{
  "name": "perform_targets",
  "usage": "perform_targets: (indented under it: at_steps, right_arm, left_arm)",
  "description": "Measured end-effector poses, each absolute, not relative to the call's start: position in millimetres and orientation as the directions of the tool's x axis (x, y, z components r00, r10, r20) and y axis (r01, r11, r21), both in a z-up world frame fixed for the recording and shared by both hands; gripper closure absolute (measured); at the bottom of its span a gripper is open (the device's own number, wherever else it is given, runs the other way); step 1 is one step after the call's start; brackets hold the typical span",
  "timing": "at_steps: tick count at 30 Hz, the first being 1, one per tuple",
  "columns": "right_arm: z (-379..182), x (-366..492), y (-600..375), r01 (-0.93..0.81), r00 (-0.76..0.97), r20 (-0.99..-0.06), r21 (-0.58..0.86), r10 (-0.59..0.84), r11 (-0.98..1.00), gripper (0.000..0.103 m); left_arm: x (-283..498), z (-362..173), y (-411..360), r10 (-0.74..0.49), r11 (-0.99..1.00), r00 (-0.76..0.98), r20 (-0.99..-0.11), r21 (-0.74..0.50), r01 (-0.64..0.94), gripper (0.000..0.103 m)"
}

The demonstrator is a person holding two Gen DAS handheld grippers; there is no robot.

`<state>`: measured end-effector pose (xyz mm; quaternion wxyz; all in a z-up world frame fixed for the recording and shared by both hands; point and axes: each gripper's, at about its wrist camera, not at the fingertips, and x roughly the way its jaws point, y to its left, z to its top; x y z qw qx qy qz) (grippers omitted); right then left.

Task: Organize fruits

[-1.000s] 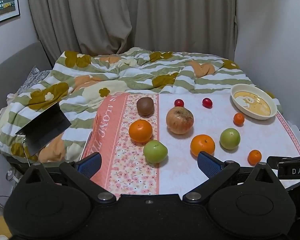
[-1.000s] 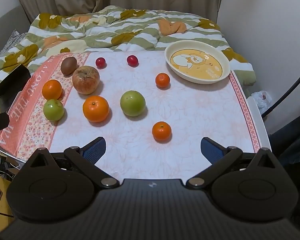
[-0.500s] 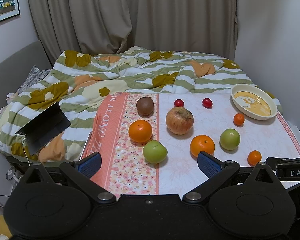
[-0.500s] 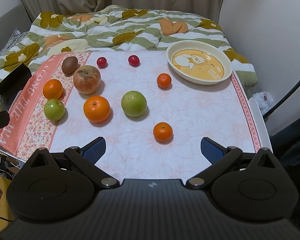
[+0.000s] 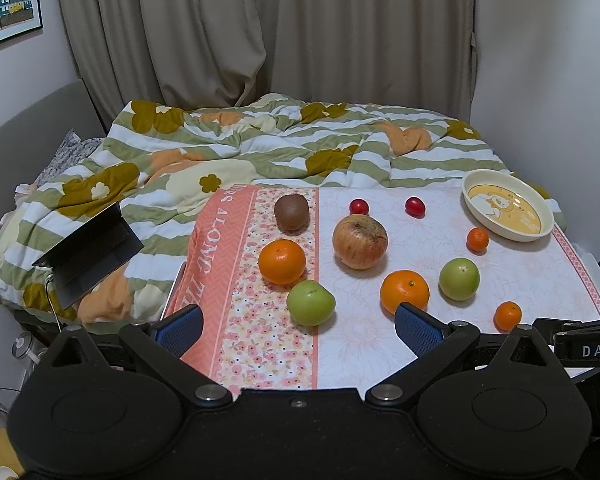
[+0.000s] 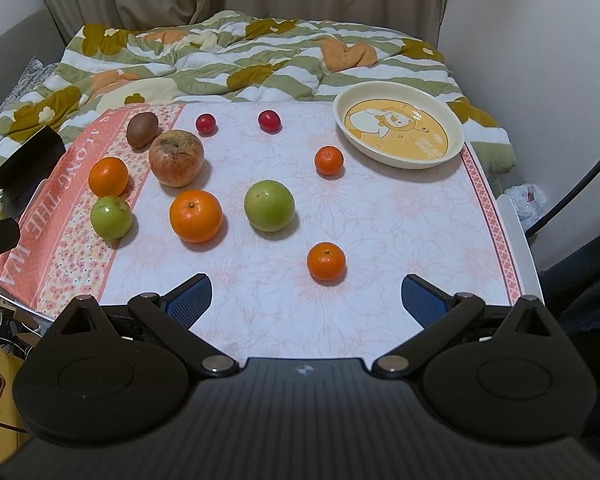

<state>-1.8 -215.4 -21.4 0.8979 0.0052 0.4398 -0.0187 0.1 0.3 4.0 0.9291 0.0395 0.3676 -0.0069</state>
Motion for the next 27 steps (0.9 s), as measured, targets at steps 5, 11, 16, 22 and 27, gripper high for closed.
perform_targets:
  at_steps: [5, 11, 16, 22, 27]
  right_arm:
    - [-20.5, -2.7, -215.8, 0.039, 0.613, -0.79, -0.006, -0.029, 0.999, 0.0]
    - [-20.1, -3.4, -216.2, 0.039, 0.613, -0.79, -0.005, -0.028, 0.999, 0.0]
    - [-19.9, -3.5, -216.0, 0.038, 0.613, -0.789, -0.005, -0.027, 0.999, 0.0]
    - [-20.0, -3.6, -215.8, 0.037, 0.614, -0.789, -0.003, -0.025, 0.999, 0.0]
    - [-17.1, -3.7, -216.0, 0.037, 0.619, -0.785, 0.004, -0.02, 0.999, 0.0]
  left_arm:
    - [-0.3, 4.6, 0.2, 0.016, 0.997, 0.73, -0.683, 0.068, 0.042, 0.0]
    - [-0.3, 4.7, 0.3, 0.016, 0.997, 0.73, -0.683, 0.068, 0.041, 0.0]
    - [-0.3, 4.7, 0.3, 0.017, 0.997, 0.731, -0.682, 0.068, 0.041, 0.0]
    - [-0.2, 4.8, 0.2, 0.016, 0.997, 0.73, -0.683, 0.067, 0.041, 0.0]
    - [-0.5, 5.4, 0.4, 0.016, 0.997, 0.729, -0.684, 0.063, 0.038, 0.0]
